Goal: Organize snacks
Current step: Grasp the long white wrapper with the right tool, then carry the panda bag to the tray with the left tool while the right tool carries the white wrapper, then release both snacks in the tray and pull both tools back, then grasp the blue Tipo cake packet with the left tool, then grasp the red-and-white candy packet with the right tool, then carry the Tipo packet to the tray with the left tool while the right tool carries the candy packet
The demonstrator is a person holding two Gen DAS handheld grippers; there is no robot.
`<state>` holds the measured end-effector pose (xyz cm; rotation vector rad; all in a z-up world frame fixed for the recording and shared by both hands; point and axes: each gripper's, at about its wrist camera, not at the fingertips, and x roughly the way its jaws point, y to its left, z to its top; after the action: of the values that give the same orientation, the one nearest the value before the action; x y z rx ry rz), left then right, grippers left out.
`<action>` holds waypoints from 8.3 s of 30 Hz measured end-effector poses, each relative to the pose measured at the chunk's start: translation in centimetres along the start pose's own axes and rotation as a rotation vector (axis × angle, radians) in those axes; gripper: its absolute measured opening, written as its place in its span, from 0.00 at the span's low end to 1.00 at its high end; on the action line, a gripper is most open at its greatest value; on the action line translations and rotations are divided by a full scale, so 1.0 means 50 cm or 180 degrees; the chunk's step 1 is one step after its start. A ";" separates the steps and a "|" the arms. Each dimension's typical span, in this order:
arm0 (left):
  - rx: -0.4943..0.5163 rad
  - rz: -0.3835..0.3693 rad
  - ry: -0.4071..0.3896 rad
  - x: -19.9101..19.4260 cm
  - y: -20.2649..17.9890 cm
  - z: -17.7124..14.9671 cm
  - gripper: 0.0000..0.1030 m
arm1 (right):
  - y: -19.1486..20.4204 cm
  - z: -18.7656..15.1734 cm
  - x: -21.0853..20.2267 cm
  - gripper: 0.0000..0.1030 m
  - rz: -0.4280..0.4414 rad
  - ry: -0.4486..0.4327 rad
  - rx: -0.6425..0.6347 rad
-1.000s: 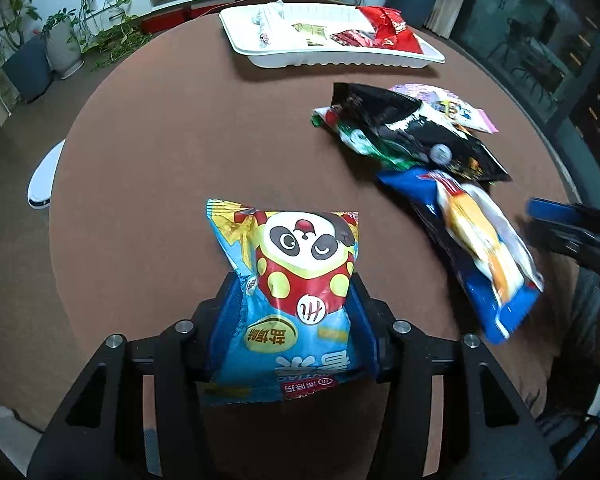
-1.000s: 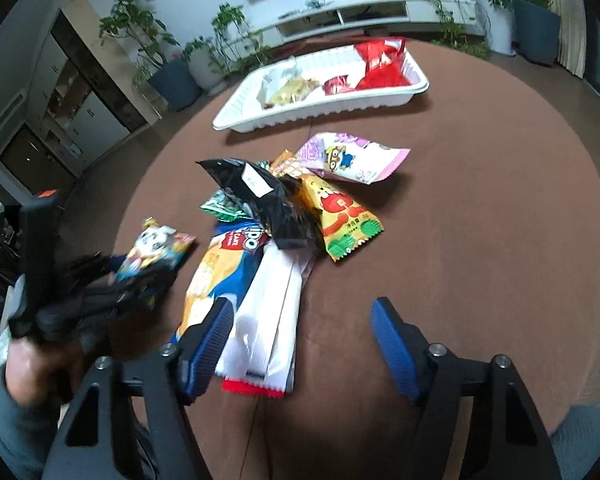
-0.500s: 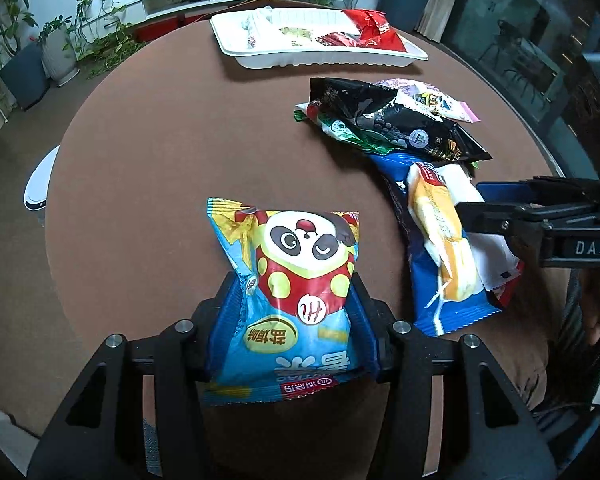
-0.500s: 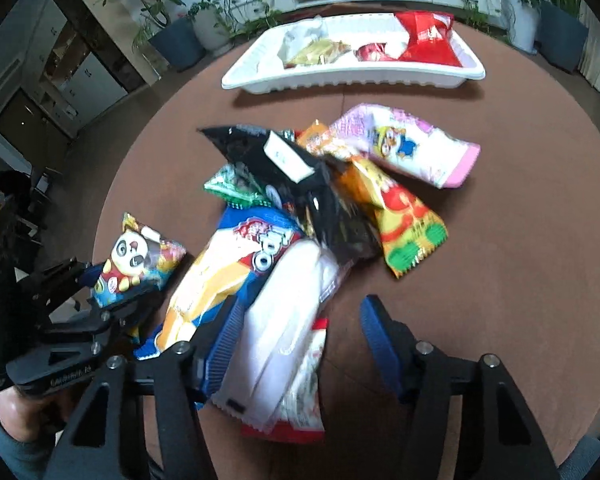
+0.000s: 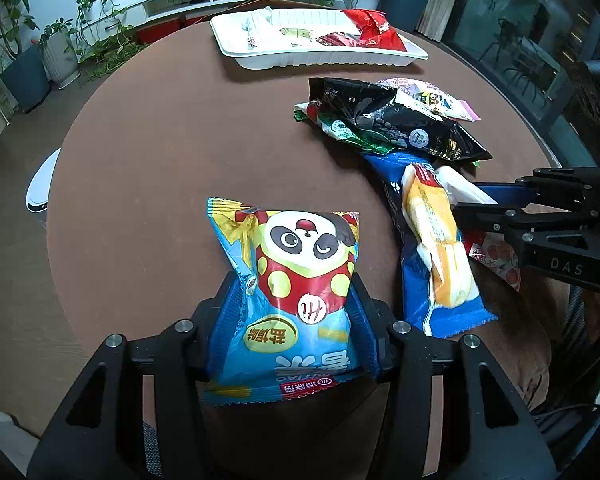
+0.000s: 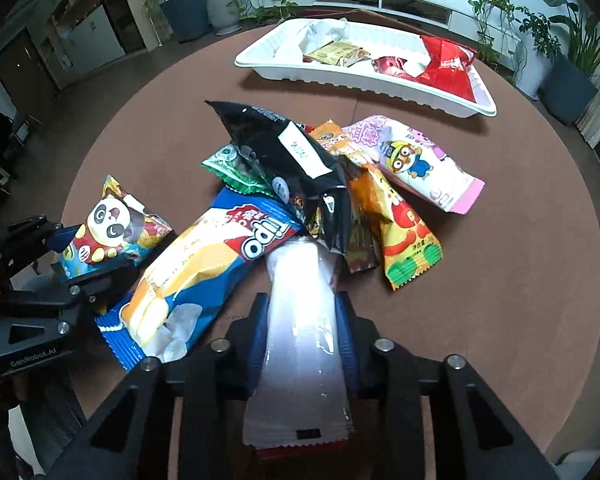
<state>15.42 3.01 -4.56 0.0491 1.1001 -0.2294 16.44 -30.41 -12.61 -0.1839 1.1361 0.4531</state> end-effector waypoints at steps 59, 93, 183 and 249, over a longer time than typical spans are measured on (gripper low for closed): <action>-0.0282 -0.0560 -0.0608 0.011 0.071 0.577 0.47 | -0.350 0.375 -0.139 0.24 0.0777 -0.1416 0.1183; 0.0031 -0.0301 -0.0146 0.298 -0.013 0.601 0.61 | -0.297 0.487 0.177 0.28 0.0392 -0.0557 0.0962; 0.0168 -0.0349 0.0113 0.011 -0.093 0.031 0.27 | -0.036 -0.146 -0.118 0.84 0.0314 -0.0643 0.0156; -0.0329 -0.0512 -0.0601 -0.107 0.048 0.182 0.27 | -0.311 -0.033 -0.191 0.32 0.0290 -0.0911 0.1008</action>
<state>21.59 4.83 4.16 -0.1513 0.9266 -0.3143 18.63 -47.35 -6.00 0.2047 0.9216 0.3607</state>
